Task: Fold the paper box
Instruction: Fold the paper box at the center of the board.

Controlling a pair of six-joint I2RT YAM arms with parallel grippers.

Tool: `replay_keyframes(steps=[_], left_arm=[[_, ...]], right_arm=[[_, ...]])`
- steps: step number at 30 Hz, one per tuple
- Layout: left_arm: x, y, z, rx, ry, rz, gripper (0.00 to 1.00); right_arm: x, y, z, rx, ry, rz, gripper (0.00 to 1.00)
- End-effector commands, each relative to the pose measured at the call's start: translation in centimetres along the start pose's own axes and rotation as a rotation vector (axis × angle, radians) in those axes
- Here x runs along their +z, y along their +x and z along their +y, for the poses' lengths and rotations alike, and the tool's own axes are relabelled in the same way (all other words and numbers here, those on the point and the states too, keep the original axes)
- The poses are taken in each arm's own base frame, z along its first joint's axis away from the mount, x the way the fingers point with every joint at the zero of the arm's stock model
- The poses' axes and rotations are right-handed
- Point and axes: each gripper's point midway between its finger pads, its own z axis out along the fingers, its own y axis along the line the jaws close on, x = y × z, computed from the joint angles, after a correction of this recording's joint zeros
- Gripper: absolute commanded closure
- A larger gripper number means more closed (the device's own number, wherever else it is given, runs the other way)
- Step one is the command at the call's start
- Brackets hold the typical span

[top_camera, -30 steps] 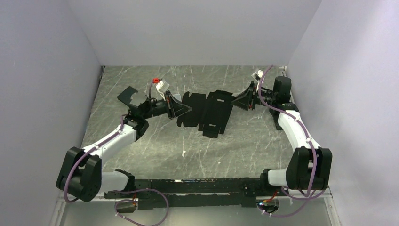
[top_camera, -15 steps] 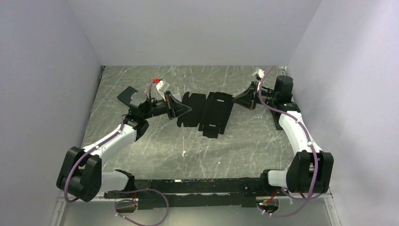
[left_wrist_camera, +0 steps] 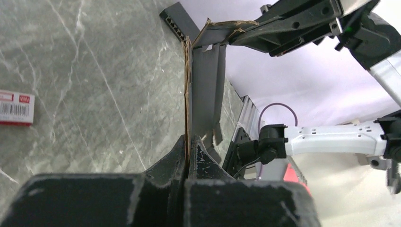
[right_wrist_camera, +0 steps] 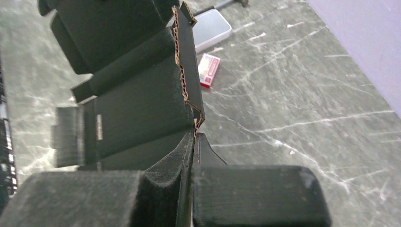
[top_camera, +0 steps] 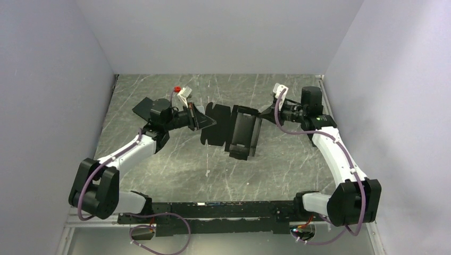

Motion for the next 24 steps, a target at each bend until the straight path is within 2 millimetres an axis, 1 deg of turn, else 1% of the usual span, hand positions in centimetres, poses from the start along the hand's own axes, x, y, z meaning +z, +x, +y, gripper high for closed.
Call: replay_keyframes(steps=[1,3,8,12,15,17,18,20,21,22,23,24], left_arm=[[0.4,-1.9,-0.2,-0.122,-0.004,-0.040,1.00],[0.6,-1.5,0.5,-0.150,-0.012,-0.028,1.00],[1.4,-0.2,1.8,-0.186,-0.014,0.032,1.00],[1.6,0.9,2.8,-0.202,-0.032,0.075,1.00],[1.6,2.1,3.7,-0.211,-0.058,0.126,1.00],[1.8,2.9,4.3,-0.204,-0.091,0.174,1.00],[1.9,3.5,4.6,-0.204,-0.115,0.203,1.00],[2.3,4.2,5.1,-0.188,-0.164,0.257,1.00],[2.5,4.8,5.4,-0.178,-0.187,0.290,1.00],[2.8,4.9,5.4,-0.160,-0.205,0.316,1.00],[2.8,5.8,5.7,-0.158,-0.227,0.354,1.00],[3.1,6.0,5.8,-0.143,-0.245,0.379,1.00]], right_arm=[[0.0,2.2,-0.8,-0.161,0.065,0.113,1.00],[0.3,3.5,-0.7,-0.184,0.070,0.146,1.00],[2.1,6.3,0.6,-0.227,0.038,0.224,1.00],[3.3,8.8,0.4,-0.244,0.064,0.328,1.00],[4.2,10.0,0.8,-0.235,0.045,0.380,1.00],[5.0,10.8,1.3,-0.229,0.027,0.422,1.00],[5.7,11.6,1.9,-0.221,0.002,0.454,1.00],[6.7,12.7,2.4,-0.202,-0.025,0.515,1.00],[7.1,13.0,2.6,-0.189,-0.033,0.541,1.00],[7.5,13.4,2.8,-0.176,-0.044,0.563,1.00],[7.8,13.7,3.0,-0.165,-0.051,0.582,1.00],[8.0,13.8,3.0,-0.155,-0.049,0.595,1.00]])
